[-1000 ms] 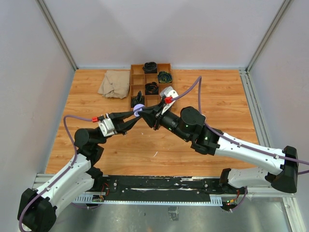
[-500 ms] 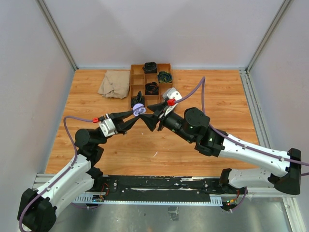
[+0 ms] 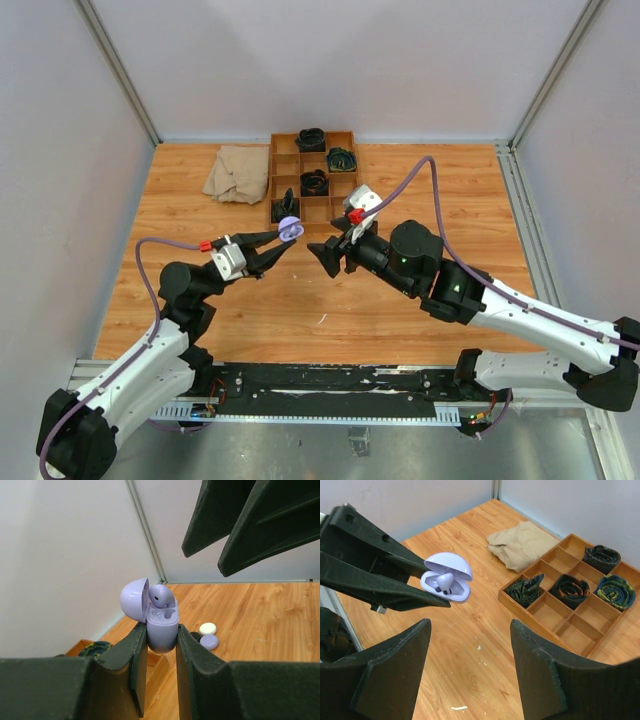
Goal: Insert the wireless bluetooth earbuds into the charging case
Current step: Place the earbud in the charging case, then pick up the earbud from the center of the board.
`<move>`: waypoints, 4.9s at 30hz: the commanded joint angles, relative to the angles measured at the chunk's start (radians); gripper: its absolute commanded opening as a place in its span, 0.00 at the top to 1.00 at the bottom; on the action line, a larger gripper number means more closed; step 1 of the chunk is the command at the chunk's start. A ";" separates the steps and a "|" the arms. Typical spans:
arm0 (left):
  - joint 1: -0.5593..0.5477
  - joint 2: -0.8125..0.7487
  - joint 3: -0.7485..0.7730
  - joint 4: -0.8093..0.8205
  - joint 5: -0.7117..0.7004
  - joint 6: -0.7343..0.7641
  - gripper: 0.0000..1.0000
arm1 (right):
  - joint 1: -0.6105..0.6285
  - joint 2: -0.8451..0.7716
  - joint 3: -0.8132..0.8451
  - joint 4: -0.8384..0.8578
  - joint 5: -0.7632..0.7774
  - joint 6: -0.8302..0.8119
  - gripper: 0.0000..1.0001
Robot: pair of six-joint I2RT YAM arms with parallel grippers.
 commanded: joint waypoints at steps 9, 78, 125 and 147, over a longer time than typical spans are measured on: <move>0.004 0.024 0.027 -0.017 0.020 0.036 1.00 | -0.014 0.101 0.136 -0.066 0.031 0.013 0.43; 0.003 0.009 0.047 -0.097 -0.051 0.077 1.00 | -0.459 0.717 -0.006 -0.160 0.093 0.251 0.45; 0.004 0.014 0.050 -0.097 -0.039 0.070 1.00 | -0.514 0.794 0.107 -0.344 0.002 0.356 0.61; 0.004 0.015 0.053 -0.097 -0.026 0.065 1.00 | -0.514 0.760 0.066 -0.348 -0.079 0.390 0.85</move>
